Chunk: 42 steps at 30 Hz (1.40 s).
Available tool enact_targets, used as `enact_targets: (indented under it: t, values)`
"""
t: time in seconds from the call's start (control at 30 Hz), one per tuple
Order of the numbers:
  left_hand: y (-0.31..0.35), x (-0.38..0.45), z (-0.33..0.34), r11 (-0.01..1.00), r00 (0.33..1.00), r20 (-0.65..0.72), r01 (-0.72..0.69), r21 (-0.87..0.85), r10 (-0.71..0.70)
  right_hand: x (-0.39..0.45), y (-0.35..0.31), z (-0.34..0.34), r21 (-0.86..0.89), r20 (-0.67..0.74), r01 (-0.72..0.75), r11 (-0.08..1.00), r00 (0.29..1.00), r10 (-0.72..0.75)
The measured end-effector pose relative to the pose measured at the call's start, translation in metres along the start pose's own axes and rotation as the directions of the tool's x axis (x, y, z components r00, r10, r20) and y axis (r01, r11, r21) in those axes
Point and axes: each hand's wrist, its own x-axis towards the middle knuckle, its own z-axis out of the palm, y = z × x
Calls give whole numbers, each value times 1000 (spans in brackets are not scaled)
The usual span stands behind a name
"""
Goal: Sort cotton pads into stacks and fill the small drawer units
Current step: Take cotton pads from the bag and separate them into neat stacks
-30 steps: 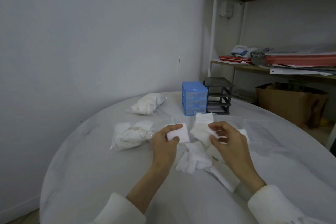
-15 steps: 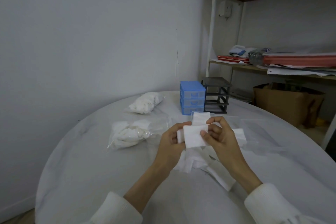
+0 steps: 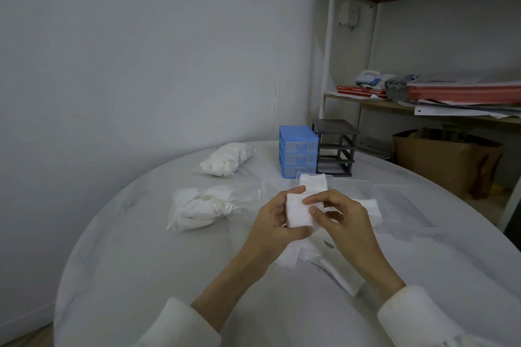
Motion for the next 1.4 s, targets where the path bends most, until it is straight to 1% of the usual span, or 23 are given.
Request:
enact_targets:
  t: [0.1,0.17,0.43,0.5,0.57,0.6,0.7,0.93,1.07,1.13,1.2,1.3,1.4]
  values:
    - [1,0,2,999,999,-42,12,-49,-14,0,-1,-1,-18,-1,21,1000,1000,-21]
    - [2,0,1,999,998,-64,7,-39,-10,-1,-1,0,-34,4,40,999,999,-40]
    - [2,-1,0,998,998,-55,-25,-63,22,-2,0,-1,-122,3,126,984,992,-126]
    - [3,-1,0,997,998,-58,-35,-69,31,-2,2,-1,-135,-5,115,984,993,-117]
    - [3,-1,0,996,997,-66,-45,-75,40,-1,3,-1,-106,-17,69,992,997,-71]
    - [3,-2,0,995,996,-72,-51,-82,45,0,3,-1,-60,-13,42,997,999,-43]
    - [4,-3,-2,994,992,-105,-78,-83,69,0,-1,-1,70,42,-25,997,999,22]
    - [1,1,-3,994,986,-130,-101,46,106,0,3,-2,90,38,-43,995,998,40]
    - [0,3,-3,996,987,-129,-92,22,94,1,4,-3,89,37,-44,995,998,41]
    - [-2,4,-4,997,985,-156,-80,14,81,1,4,-4,57,26,-45,997,999,43]
    - [-3,4,-6,997,977,-199,-75,29,80,3,5,-5,-23,9,-45,999,999,46]
    - [-3,6,-10,994,959,-265,-81,70,97,3,12,-12,-236,-4,-67,969,998,68]
    - [-3,5,-11,995,956,-279,-74,63,88,3,23,-18,-423,25,-147,894,984,174]
